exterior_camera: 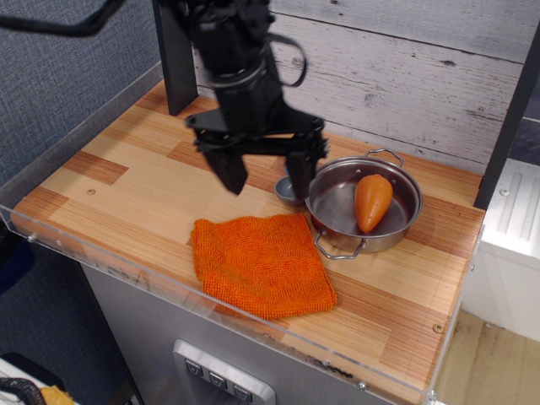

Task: Pick up the carrot and place it on the orange cloth

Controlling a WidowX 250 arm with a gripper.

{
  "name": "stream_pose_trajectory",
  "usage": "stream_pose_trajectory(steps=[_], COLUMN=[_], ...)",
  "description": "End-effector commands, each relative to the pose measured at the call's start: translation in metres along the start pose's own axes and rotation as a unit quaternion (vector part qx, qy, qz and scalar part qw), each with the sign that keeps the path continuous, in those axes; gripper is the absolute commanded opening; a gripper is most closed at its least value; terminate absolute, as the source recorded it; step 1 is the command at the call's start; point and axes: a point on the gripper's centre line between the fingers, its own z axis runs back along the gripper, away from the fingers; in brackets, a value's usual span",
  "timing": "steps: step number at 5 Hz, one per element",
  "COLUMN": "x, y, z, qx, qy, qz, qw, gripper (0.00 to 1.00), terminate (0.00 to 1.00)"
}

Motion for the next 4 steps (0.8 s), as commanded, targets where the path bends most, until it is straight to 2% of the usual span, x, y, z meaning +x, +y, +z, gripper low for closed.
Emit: stream_pose_trajectory(steps=[1, 2, 4], x=[0.036, 0.044, 0.056], y=[-0.019, -0.033, -0.059], z=[0.006, -0.004, -0.037], qx=[-0.018, -0.02, -0.019], qy=[-0.053, -0.067, -0.053], qz=[-0.023, -0.059, -0.106], qw=[0.9982, 0.9958, 0.9927], gripper=[1.0, 1.0, 1.0], terminate=[0.0, 0.0, 0.0])
